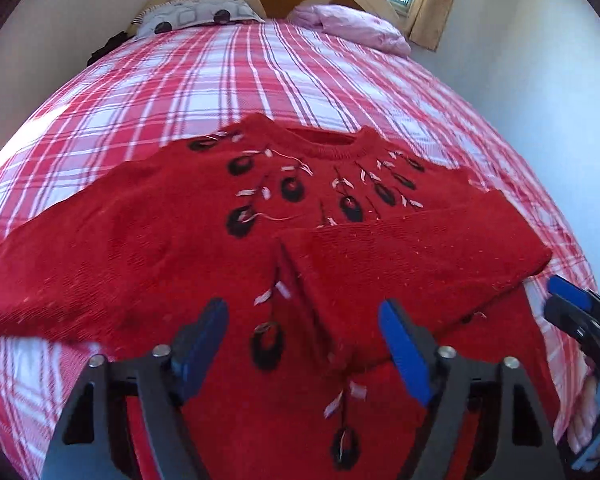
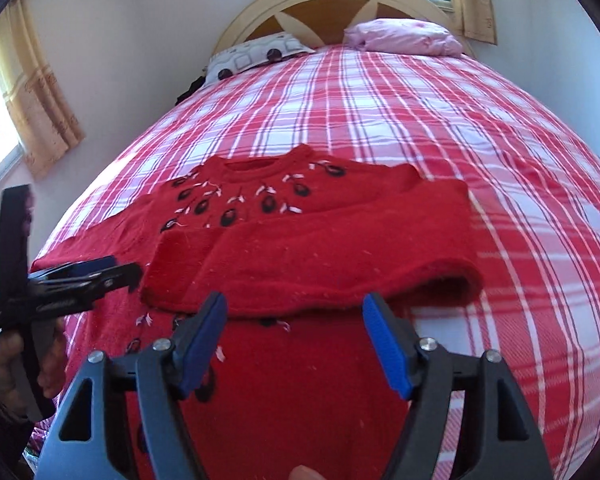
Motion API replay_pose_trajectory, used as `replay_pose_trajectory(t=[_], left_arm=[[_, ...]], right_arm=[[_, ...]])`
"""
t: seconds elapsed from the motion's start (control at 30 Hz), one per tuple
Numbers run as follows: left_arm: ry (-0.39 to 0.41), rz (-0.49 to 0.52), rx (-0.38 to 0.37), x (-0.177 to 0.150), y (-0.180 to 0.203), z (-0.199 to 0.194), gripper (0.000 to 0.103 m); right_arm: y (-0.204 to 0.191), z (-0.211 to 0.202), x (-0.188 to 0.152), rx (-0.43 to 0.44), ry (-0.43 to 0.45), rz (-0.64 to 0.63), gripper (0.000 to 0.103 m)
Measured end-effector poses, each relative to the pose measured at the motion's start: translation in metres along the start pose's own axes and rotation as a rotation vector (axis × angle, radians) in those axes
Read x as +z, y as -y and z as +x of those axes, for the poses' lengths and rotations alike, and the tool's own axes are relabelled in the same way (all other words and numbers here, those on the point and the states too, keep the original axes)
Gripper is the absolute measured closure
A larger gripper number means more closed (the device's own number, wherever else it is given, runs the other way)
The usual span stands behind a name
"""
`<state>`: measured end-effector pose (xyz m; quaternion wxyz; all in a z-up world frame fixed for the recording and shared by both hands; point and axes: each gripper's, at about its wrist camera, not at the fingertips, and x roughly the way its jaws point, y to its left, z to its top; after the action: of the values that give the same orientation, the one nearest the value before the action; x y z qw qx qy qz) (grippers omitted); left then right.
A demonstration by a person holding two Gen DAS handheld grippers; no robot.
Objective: Fold small clothes
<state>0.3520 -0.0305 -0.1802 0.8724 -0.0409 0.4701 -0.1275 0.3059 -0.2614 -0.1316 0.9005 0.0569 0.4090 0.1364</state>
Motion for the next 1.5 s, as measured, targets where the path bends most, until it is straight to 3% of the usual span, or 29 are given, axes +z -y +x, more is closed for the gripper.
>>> replay_pose_trajectory(t=[0.1,0.17,0.2,0.23,0.3,0.5,0.7,1.07,1.33,1.5], left_arm=[[-0.061,-0.027,0.022,0.006,0.002,0.027,0.028],[-0.035,-0.035,0.032,0.007,0.005,0.029,0.030],[-0.031,-0.030,0.038,0.008,0.007,0.029,0.047],[-0.031,-0.018,0.053,0.010,0.010,0.029,0.073],[-0.033,-0.019,0.037,0.015,0.010,0.027,0.091],[0.047,-0.060,0.008,0.039,-0.014,0.001,0.093],[0.087,-0.109,0.035,0.048,-0.043,-0.016,0.093],[0.044,-0.181,0.061,0.033,-0.089,-0.008,0.093],[-0.003,-0.187,0.085,0.022,-0.093,0.018,0.092],[0.003,-0.162,0.087,0.020,-0.092,0.007,0.091]], right_arm=[[0.005,-0.005,-0.007,-0.001,0.013,0.010,0.029],[0.007,-0.007,-0.013,-0.001,0.021,0.010,0.029],[0.008,-0.007,-0.015,-0.003,0.022,0.010,0.029],[0.009,-0.008,-0.018,-0.007,0.024,0.010,0.029],[0.016,-0.009,-0.022,-0.013,0.026,0.014,0.029],[0.034,-0.010,-0.027,-0.025,0.031,0.064,0.029],[0.040,-0.006,-0.024,-0.033,0.029,0.076,0.029],[0.029,0.003,0.004,-0.019,0.067,0.040,0.027],[0.036,0.051,0.010,-0.021,-0.064,0.038,0.027],[0.033,0.047,0.007,-0.039,-0.078,-0.003,0.027]])
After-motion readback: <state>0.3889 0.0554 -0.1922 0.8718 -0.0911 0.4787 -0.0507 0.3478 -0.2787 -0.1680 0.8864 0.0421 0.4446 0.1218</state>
